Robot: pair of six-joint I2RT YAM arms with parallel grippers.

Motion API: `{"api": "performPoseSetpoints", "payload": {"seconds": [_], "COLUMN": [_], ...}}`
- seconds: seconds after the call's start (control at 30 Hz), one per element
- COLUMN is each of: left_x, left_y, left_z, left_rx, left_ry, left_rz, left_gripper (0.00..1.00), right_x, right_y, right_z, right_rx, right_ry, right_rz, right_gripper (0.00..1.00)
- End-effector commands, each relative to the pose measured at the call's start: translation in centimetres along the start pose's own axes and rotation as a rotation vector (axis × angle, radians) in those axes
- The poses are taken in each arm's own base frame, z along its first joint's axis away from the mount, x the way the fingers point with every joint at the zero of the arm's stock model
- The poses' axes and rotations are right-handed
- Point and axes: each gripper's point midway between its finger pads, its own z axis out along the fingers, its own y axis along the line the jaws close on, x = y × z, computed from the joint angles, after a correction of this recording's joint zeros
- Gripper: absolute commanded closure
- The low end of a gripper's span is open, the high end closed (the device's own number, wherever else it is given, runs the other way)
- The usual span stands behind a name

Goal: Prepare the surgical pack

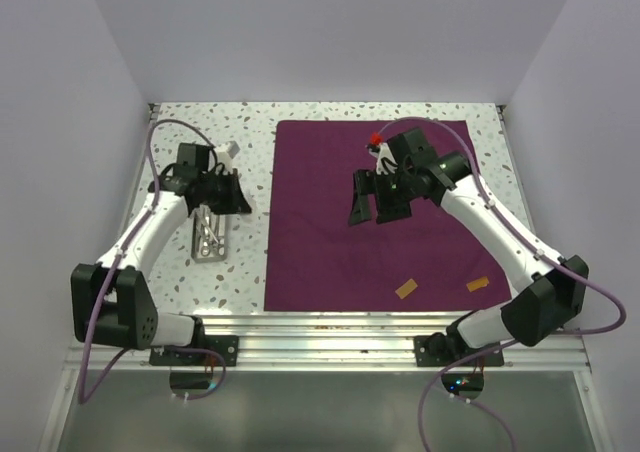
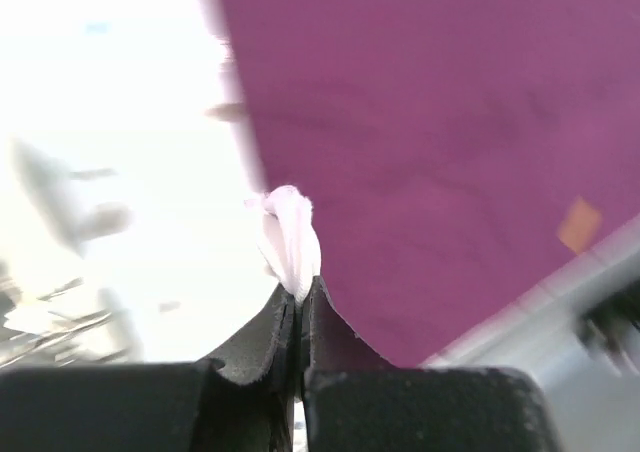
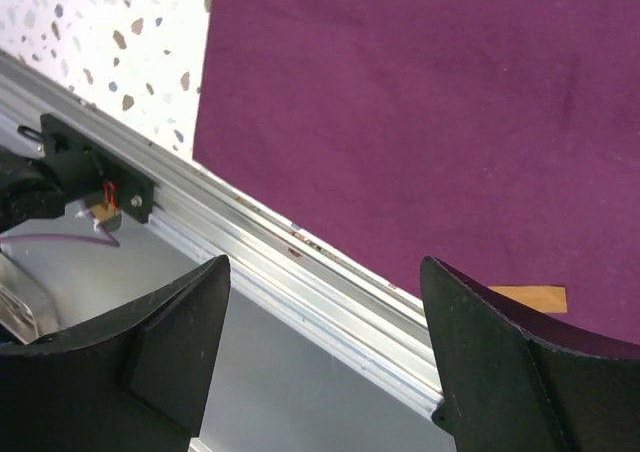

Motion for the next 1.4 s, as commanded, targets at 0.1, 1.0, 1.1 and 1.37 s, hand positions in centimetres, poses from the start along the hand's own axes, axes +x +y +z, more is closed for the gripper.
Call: {"api": "performPoseSetpoints", "payload": {"seconds": [0.1,1.0,1.1,1.37], "left_x": [-1.2,-1.3,-1.0,-2.3], "left_y": [14.8,18.8,19.3,16.8], "left_z": [-4.9,1.5,0.1,-3.0], "left_rx": [-0.560,-0.386,-0.469,-0.493], "left_ry": [-0.035,0.054,0.059,-0.064], "left_rz": [-0.180,-0.346,-0.356,-0.415], "left_gripper": [1.00,0.55,0.50,0.00], "right_x": [-0.6,-6.8,-8.3,-10.5], "right_y": [-0.4,-3.8,-5.3,-12.4], "right_z": [1.5,8.6,9.1,9.7], "right_rx": [0.016,0.018,0.049,0.180], "right_ry": [0.014,0.003,-0.015,-0.101], "right_rz": [0.028,0.147,0.195,0.408], "right_gripper": [0.20,0.19,0.19,0.18]}}
